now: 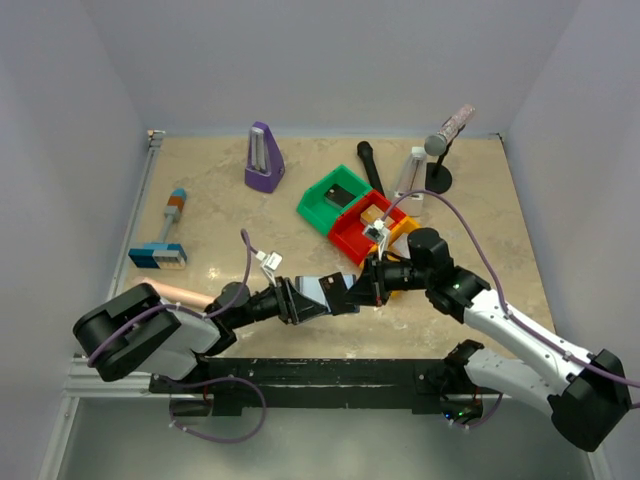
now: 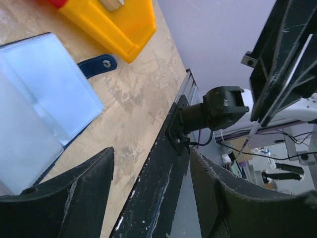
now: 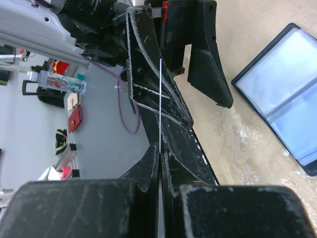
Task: Take the credit cards out of the card holder
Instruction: Place the credit card in the storage box.
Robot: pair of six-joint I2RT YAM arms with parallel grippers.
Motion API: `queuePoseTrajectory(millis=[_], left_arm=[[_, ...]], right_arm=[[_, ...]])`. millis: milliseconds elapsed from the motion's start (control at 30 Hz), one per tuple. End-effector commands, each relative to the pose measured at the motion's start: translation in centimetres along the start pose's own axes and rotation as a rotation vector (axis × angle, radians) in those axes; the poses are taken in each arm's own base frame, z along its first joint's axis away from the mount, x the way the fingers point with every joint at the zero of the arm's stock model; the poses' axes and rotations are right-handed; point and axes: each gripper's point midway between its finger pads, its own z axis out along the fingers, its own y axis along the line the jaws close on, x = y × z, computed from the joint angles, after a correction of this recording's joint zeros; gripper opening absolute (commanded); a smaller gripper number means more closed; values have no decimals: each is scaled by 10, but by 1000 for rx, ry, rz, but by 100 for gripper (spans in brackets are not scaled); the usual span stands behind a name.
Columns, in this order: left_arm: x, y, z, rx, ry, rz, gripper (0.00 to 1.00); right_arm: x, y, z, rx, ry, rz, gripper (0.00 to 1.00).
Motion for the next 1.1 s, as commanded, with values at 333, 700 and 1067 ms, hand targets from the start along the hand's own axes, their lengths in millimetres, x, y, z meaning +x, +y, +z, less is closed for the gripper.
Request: queuePoseTrajectory(millis=[333,700,1067], left_arm=[[-50,-104,-33,400,-243,234,73],[-51,-108,-31,414,-241,248,54],[-53,-123,-32,467,-227,265,46]], right_arm=[[-7,13,4,-79,14,-23,0],[-10,25,2,-135,19,-23,0],[-7,24,5,-147,35,-1,0]])
